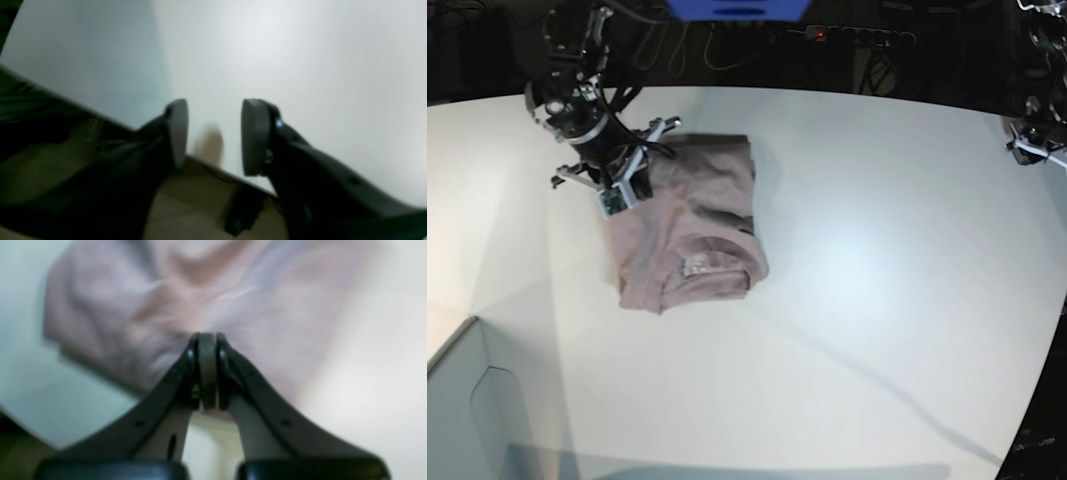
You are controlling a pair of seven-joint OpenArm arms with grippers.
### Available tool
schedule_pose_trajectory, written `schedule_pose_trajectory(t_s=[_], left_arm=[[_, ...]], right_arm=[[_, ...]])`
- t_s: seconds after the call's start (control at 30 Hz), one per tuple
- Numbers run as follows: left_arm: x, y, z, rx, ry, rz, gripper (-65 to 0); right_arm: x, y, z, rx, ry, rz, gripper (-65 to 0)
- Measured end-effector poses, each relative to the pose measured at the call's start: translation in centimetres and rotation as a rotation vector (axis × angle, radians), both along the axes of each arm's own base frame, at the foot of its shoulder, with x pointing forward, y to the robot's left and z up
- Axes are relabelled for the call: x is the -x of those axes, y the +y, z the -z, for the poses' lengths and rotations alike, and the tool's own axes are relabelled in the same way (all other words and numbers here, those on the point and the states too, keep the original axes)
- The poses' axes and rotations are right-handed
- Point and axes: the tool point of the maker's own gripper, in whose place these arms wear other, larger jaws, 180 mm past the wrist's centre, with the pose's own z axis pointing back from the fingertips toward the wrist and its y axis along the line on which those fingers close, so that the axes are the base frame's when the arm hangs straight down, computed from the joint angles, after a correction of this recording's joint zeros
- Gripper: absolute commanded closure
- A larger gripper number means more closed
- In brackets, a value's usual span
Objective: Layout the t-shirt on the table in an organized manner, then fold the t-shirt properly
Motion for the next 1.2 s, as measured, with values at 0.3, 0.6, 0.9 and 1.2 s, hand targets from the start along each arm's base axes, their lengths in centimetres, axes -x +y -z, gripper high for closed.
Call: schedule_pose_trajectory(t_s=[0.3,0.6,0.9,1.2], left_arm=[[7.0,-3.3,0.8,0.032,0.046,-0.06,0.0],[14.4,-8.5,7.1,0.068,0.318,0.019,0.0],[19.3,-15.4,18.6,0.101,0.506,0.206,0.0],[20.3,-17.7,22.7,0.16,0.528,0.215,0.0]], right_arm=[[7.2,-0.3,-3.6,-0.04,-0.006,0.032,0.0],[19.3,-0.4,3.7,-0.163,0.361,0.142,0.0],[24.4,1.0,15.2,-0.336,0.614,0.385,0.0],[27.9,-1.7,22.1,-0.114,0.552,0.678,0.0]])
